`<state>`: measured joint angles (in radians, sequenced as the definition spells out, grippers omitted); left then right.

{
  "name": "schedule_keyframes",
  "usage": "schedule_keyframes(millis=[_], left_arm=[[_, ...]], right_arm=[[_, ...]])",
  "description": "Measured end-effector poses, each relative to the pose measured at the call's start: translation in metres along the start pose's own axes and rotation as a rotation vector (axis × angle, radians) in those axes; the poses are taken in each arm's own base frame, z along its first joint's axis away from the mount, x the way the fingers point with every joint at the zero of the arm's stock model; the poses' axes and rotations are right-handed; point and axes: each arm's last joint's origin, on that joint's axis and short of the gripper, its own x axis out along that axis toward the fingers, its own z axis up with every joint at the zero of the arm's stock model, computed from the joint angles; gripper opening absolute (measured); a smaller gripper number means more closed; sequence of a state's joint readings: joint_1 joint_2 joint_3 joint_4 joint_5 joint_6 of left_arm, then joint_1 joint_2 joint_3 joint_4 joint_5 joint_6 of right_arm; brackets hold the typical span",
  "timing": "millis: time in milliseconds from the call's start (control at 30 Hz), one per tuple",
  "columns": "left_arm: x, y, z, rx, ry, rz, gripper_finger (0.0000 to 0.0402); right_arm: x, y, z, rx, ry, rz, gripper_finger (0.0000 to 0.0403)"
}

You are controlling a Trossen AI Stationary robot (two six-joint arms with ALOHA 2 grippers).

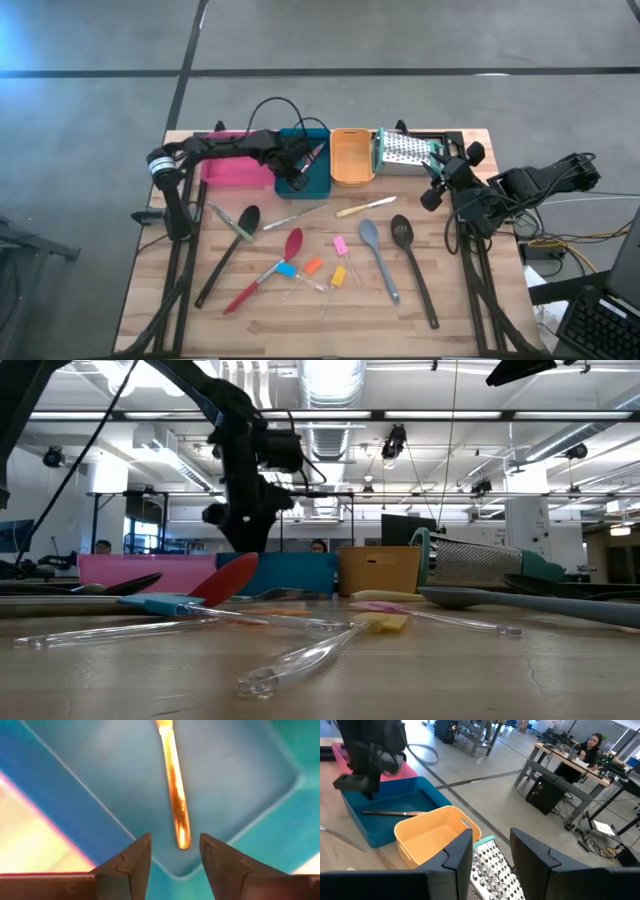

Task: Pick & Place Kitchen Items
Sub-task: Put the blue spatula into the yellow bin

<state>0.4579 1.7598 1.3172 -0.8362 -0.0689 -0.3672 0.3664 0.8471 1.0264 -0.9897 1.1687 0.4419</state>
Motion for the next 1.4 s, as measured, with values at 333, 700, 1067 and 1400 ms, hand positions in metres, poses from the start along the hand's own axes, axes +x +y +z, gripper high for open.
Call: schedule_keyframes(millis=[333, 700, 1067, 1400], left_arm=[[-0.072, -0.030, -0.029, 0.067, -0.212, -0.038, 0.0172], [-0.150, -0.080, -0.106, 0.238, -0.607, 0.087, 0.0172], [-0.161, -0.094, -0.195, 0.361, -0.793, 0.059, 0.0172], [-0.152, -0.092, -0.218, 0.405, -0.763, 0.044, 0.0172]], right_arm=[[0.001, 0.001, -0.001, -0.054, 0.002, -0.001, 0.0133], [0.001, 0.001, -0.001, -0.301, 0.002, -0.001, 0.0123], [0.001, 0.001, -0.001, -0.429, 0.002, -0.002, 0.0117], [0.001, 0.001, -0.001, -0.425, 0.002, -0.001, 0.0129]])
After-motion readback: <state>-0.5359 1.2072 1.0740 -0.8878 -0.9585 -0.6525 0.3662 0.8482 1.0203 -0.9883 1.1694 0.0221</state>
